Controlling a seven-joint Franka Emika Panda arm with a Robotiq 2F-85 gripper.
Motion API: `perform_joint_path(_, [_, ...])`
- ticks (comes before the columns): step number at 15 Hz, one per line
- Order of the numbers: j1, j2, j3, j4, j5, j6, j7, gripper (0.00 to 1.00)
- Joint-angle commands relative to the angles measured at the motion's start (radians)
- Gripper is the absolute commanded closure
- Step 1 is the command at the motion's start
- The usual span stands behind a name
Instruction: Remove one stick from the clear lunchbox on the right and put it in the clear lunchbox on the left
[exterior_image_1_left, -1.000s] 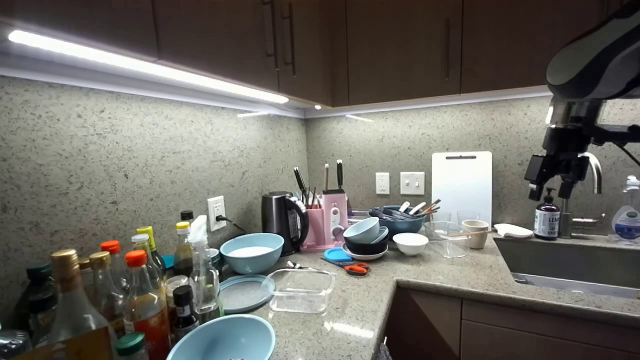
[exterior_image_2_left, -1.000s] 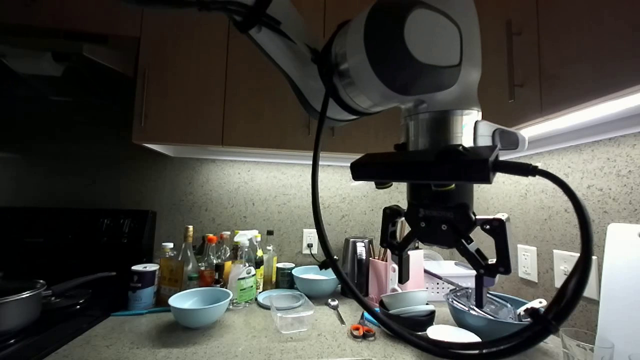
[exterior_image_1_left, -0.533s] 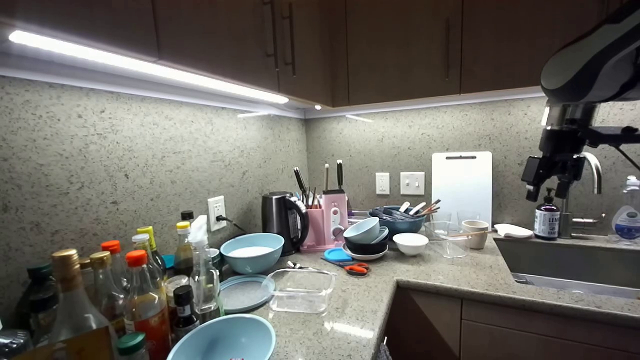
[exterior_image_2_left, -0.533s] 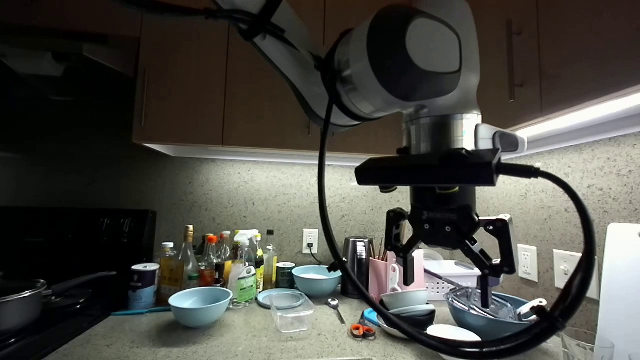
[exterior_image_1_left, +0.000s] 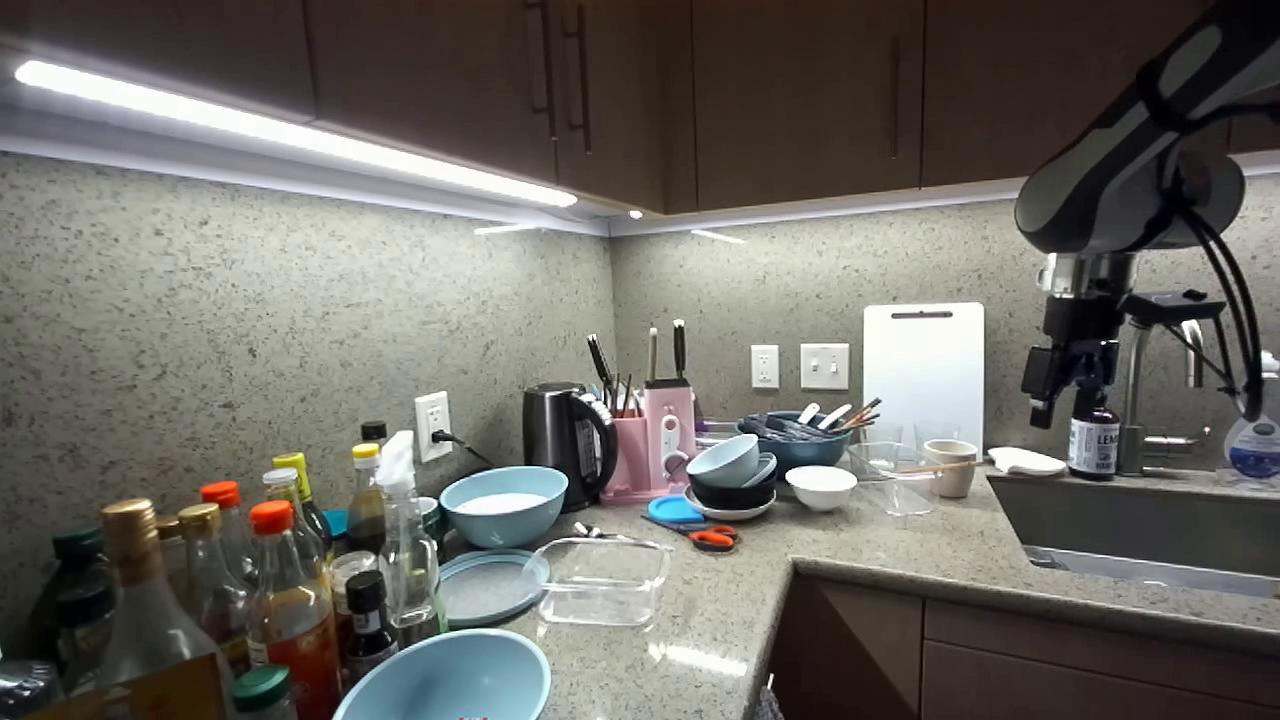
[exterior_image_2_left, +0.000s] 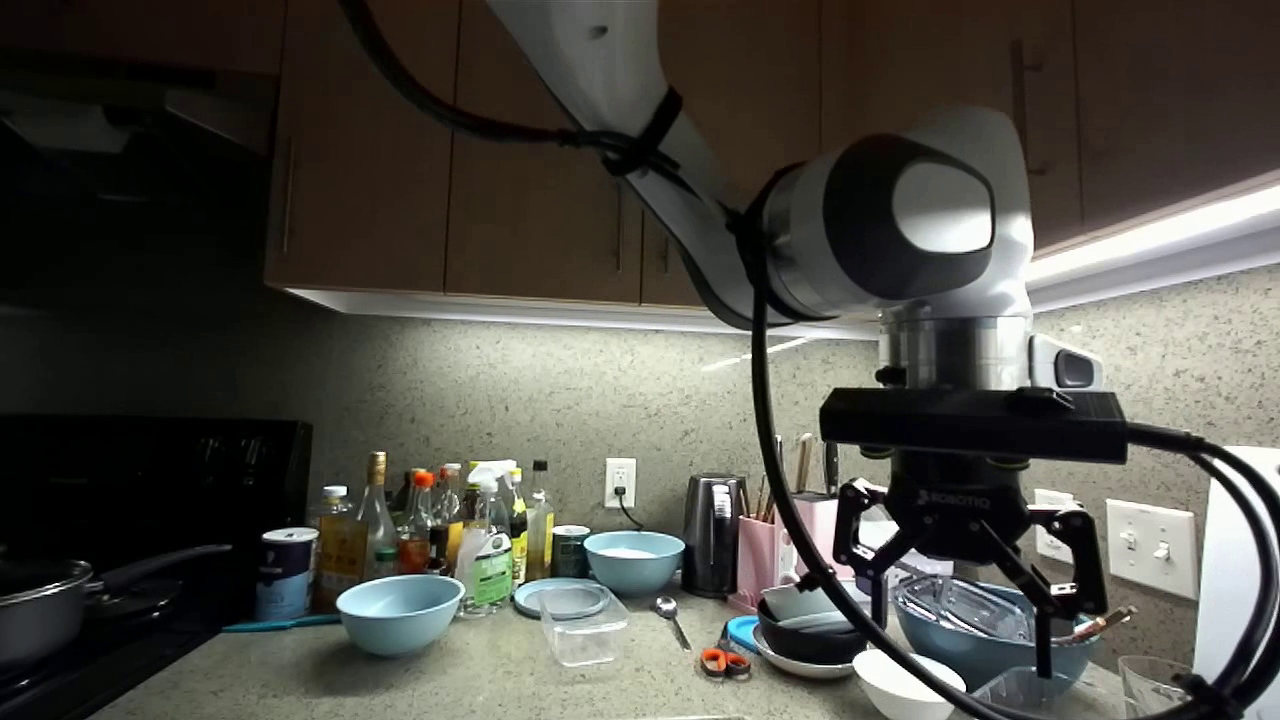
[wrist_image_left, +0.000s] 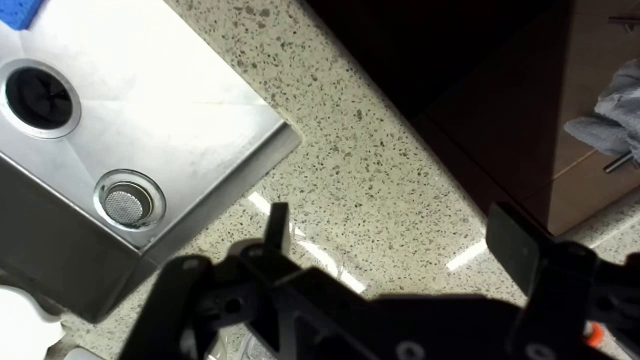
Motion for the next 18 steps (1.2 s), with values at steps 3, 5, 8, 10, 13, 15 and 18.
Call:
perform_joint_path(3, [-0.060, 0.144, 0.053, 0.127, 0.039, -0.030, -0.101, 0.00])
perform_joint_path(5, [-0.072, 0.131, 0.073, 0.103, 0.020, -0.008, -0.055, 0.00])
perform_joint_path(8, [-0.078, 0.144, 0.080, 0.118, 0.020, -0.011, -0.055, 0.00])
perform_joint_path(10, [-0.080, 0.174, 0.086, 0.145, 0.048, -0.032, -0.086, 0.00])
perform_joint_path(13, [-0.103, 0.241, 0.118, 0.201, 0.154, -0.021, -0.150, 0.00])
perform_joint_path(15, [-0.121, 0.291, 0.138, 0.252, 0.190, -0.003, -0.163, 0.00])
perform_joint_path(18, [-0.150, 0.366, 0.165, 0.341, 0.175, -0.006, -0.130, 0.00])
